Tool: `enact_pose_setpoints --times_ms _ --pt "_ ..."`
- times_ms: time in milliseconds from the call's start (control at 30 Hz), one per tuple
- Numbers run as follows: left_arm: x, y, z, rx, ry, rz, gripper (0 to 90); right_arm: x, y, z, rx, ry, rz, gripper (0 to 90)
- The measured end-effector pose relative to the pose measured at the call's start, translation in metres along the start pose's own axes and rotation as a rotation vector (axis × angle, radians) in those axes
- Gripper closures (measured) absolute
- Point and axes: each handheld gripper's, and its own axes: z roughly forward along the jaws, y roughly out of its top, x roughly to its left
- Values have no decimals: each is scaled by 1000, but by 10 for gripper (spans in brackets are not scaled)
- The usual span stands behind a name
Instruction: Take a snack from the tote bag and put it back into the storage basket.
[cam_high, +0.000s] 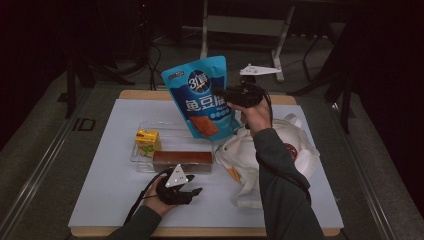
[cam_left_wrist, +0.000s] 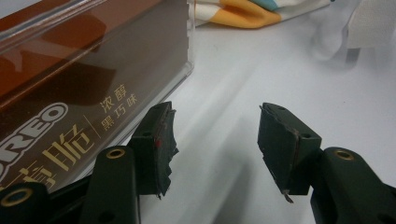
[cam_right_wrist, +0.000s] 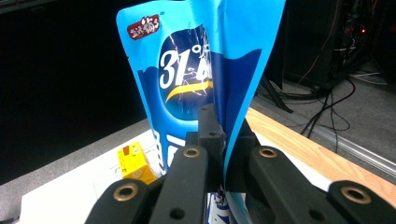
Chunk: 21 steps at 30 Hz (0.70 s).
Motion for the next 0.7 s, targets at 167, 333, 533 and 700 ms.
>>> enact_pose_setpoints --times_ms 167,333,533,700 --pt "0 0 0 0 0 0 459 4 0 13 2 9 9 883" --pt "0 0 0 0 0 3 458 7 -1 29 15 7 21 883" --pt "0 0 0 2 -3 4 458 13 -8 50 42 -1 30 883" --pt "0 0 0 1 -3 0 458 19 -12 66 52 -2 33 883"
